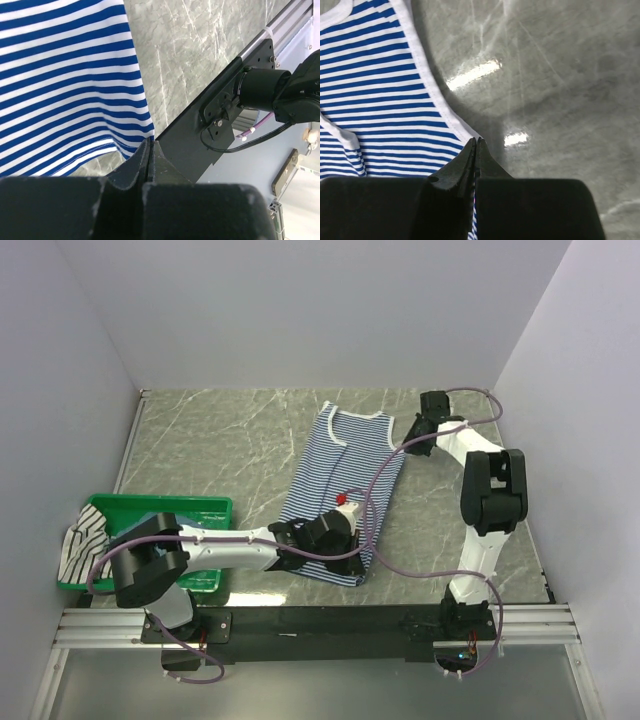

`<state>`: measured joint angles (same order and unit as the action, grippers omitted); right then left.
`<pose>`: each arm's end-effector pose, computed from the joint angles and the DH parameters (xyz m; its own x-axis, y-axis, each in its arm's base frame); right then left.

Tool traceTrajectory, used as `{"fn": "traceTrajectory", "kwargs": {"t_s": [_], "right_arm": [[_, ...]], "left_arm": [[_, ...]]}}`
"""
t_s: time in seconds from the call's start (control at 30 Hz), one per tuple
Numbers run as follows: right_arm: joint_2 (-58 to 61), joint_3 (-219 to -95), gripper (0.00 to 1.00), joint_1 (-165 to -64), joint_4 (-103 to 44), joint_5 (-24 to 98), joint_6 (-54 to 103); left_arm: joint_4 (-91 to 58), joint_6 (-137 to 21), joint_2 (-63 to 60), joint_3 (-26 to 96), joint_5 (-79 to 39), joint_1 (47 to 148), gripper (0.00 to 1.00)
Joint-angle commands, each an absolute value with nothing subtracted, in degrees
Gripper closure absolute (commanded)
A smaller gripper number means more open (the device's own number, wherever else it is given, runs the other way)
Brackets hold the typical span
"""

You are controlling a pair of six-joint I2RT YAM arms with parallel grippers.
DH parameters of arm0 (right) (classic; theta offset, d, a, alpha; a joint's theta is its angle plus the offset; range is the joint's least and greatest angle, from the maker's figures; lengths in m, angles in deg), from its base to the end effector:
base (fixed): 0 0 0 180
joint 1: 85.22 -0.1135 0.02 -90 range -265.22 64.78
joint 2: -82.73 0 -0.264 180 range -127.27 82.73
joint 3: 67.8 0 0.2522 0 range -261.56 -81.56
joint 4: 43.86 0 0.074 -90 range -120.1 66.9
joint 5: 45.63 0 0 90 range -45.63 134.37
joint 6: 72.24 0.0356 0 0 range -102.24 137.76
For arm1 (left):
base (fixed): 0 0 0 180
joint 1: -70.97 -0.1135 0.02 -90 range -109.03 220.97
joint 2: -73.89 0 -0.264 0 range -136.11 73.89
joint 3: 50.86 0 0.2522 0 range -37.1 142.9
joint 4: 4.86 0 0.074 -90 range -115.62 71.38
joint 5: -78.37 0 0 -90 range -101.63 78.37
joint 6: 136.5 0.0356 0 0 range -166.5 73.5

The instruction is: Fold and stack the tank tops

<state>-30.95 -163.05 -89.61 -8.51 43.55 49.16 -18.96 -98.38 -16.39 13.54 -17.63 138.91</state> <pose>0.4288 0.0334 0.1871 -0.7309 0.4664 -0.4983 0.3466 0.8826 0.3177 0.1213 -0.3091 0.1971 -0.8978 0.1321 -0.4202 0.3977 0.6532 -0.6443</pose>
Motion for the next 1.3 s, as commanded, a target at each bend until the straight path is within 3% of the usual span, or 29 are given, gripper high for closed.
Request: {"fn": "traceTrajectory", "kwargs": {"t_s": [0.0, 0.23, 0.63, 1.27], "right_arm": [[-26.78, -162.16, 1.00, -89.70, -9.53, 45.78, 47.47], [-26.51, -163.03, 1.00, -92.07, -10.50, 44.90, 48.70], [-35.64, -176.12, 1.00, -99.54, -8.13, 45.34, 52.04], [-49.27, -195.02, 1.00, -105.26, -3.56, 45.34, 53.10]], "left_arm": [[-15.37, -99.67, -16.47, 15.46, -19.46, 138.99, 0.99], [-15.36, -107.48, -10.76, 8.01, -11.81, 137.24, 0.99], [-31.88, -114.00, -1.62, 2.46, 0.49, 133.02, 0.99], [-38.66, -115.06, 2.08, -0.71, 1.73, 129.24, 0.99]]}}
